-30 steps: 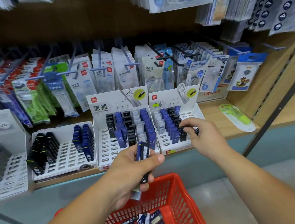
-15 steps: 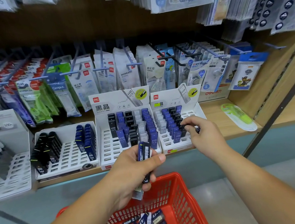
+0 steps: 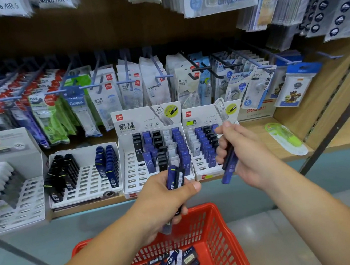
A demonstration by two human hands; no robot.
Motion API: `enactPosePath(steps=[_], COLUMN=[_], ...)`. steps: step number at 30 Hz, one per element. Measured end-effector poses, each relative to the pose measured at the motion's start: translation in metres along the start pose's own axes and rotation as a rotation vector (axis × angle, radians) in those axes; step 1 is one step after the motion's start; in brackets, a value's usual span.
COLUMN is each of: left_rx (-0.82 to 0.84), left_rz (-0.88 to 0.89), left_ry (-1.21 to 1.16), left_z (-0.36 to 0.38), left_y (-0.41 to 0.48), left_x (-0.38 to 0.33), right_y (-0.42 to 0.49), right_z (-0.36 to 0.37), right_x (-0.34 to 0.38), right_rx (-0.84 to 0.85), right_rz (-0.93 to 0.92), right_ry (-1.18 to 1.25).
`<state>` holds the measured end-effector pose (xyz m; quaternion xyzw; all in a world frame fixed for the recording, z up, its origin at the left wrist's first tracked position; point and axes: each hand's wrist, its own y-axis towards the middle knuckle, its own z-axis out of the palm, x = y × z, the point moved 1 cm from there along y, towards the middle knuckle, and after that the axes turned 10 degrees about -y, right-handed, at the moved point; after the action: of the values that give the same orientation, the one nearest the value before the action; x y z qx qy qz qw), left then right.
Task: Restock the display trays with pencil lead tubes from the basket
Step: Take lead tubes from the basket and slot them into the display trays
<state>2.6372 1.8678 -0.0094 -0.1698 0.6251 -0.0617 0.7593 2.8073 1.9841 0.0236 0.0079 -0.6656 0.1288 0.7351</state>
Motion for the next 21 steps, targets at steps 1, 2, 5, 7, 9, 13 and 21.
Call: enactPosePath(steps=[1,2,5,7,9,13,21], left_rx=[0.0,0.004,0.047,0.081,0.075,0.008,-0.125], left_rz=[0.03,0.059,0.12,0.136,0.171,0.21,0.168], left_ry=[-0.013,-0.024,-0.064,-0.068,-0.072,-0.055,-0.153], left_z=[0.002,0.006,0.018,0.024,0.025,0.019,-0.022], left_y=[0.0,-0.001,-0.005,-0.008,-0.009,-0.009,-0.005], left_x=[0.0,0.0,-0.004,-0.004,-0.003,-0.008,-0.021], right_y=[-0.007,-0.013,-0.022,-0.026,-0.03,-0.033,-0.031], right_z=[0.007,0.013,0.025,0.031,0.036,0.038,0.034], right_x=[0.002,0.003,0.001,-0.001,-0.003,-0.007,-0.012], right_rx=[0.055,0.091,0.125,0.137,0.163,0.18,0.231], right_rz=[0.002,0.0,-0.027,-0.027,-0.01,-0.043,-0.078], right_ry=[0.022,0.025,0.029,0.052,0.072,-0.126,-0.548])
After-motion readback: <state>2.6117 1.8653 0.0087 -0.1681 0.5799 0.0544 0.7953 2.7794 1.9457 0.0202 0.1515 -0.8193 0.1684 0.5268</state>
